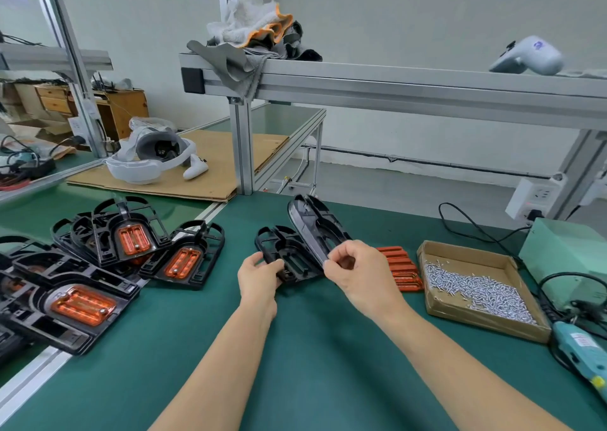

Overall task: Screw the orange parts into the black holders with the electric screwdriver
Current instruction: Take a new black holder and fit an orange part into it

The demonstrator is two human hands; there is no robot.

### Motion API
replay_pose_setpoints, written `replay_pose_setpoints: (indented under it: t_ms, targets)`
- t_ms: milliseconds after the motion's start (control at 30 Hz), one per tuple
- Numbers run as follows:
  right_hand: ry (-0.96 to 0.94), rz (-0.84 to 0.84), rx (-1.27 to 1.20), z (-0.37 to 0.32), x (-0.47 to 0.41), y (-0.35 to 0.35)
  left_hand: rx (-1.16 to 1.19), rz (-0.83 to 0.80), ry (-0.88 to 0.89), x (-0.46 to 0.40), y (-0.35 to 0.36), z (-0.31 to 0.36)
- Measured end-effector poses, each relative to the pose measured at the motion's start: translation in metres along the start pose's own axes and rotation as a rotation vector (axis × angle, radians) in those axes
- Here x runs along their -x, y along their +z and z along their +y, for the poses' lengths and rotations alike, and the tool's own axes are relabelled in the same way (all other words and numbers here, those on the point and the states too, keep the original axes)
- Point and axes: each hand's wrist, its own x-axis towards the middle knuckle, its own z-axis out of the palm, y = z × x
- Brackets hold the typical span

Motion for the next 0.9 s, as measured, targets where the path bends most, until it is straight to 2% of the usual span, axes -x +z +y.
replay_pose_setpoints:
  t_ms: [167, 300, 467, 767, 900]
  targets:
    - [-0.23, -0.184, 0.211, 0.027, 0.037, -0.041, -0.278, 0.052, 0.12, 0.006, -0.006, 0.009]
    - [-0.29, -0.248, 0.296, 0.046, 0.066, -0.065, -0.48, 0.102, 0.393, 0.027, -0.005, 0.008]
    - [-0.339, -0.31, 0.351, 0.06, 0.096, -0.081, -0.538, -0.1, 0.552, 0.056, 0.009, -0.002]
    - [-0.319, -0.325, 0.413, 0.074, 0.126, -0.109, -0.86, -0.446, 0.472, 0.09, 0.039, -0.031]
    - [-0.271, -0.345, 0.403, 0.079, 0.132, -0.119, -1.004, -0.553, 0.503, 0.103, 0.047, -0.044]
